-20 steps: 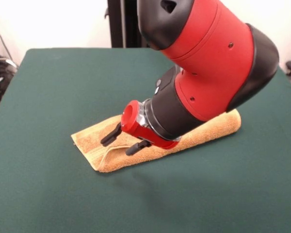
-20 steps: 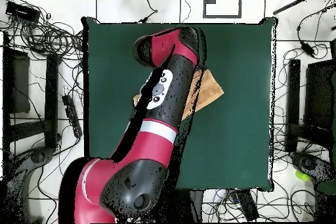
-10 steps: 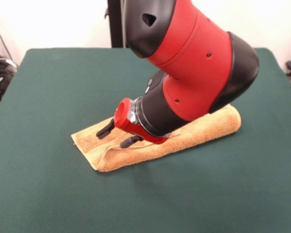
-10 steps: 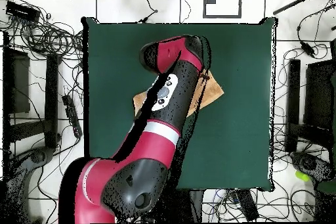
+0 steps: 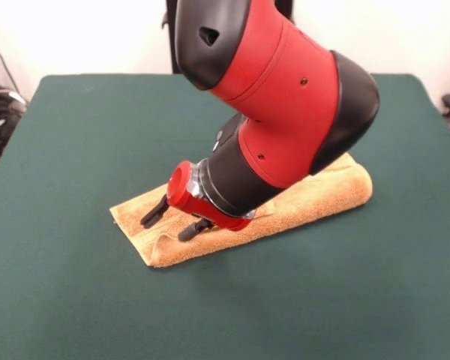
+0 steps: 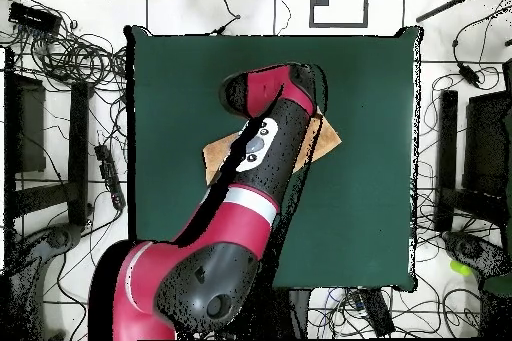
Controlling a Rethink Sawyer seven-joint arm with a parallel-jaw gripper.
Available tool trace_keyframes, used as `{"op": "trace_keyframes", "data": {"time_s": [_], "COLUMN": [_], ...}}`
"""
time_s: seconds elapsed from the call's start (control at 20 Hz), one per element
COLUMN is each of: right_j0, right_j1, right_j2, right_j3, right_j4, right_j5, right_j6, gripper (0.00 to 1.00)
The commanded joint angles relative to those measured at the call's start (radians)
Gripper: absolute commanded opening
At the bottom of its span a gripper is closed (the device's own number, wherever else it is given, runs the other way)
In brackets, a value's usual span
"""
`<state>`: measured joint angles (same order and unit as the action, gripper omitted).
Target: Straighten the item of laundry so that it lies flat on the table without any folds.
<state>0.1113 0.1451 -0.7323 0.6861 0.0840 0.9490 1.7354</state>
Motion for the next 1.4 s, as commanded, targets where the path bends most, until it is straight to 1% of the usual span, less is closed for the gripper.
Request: {"op": "trace_keyframes", "data": {"time_s": [0.05, 0.3, 0.55, 0.7, 0.95, 1.05, 1.15, 1.4], "right_j0": [0.010, 0.012, 0.016, 0.016, 0.033, 0.038, 0.045, 0.046], "right_j1": [0.026, 0.012, 0.004, 0.012, 0.016, 0.022, 0.028, 0.033], "right_j2": [0.156, 0.167, 0.167, 0.160, 0.124, 0.109, 0.096, 0.086], "right_j3": [0.136, 0.157, 0.166, 0.154, 0.141, 0.126, 0.124, 0.123], "right_j4": [0.026, 0.052, 0.064, 0.072, 0.052, 0.031, 0.017, 0.034], "right_j5": [-0.121, -0.150, -0.138, -0.129, -0.154, -0.178, -0.225, -0.295], "right_j6": [0.245, 0.277, 0.285, 0.294, 0.303, 0.286, 0.298, 0.360], "gripper": [1.00, 1.00, 1.00, 1.00, 1.00, 1.00, 1.00, 1.00]}}
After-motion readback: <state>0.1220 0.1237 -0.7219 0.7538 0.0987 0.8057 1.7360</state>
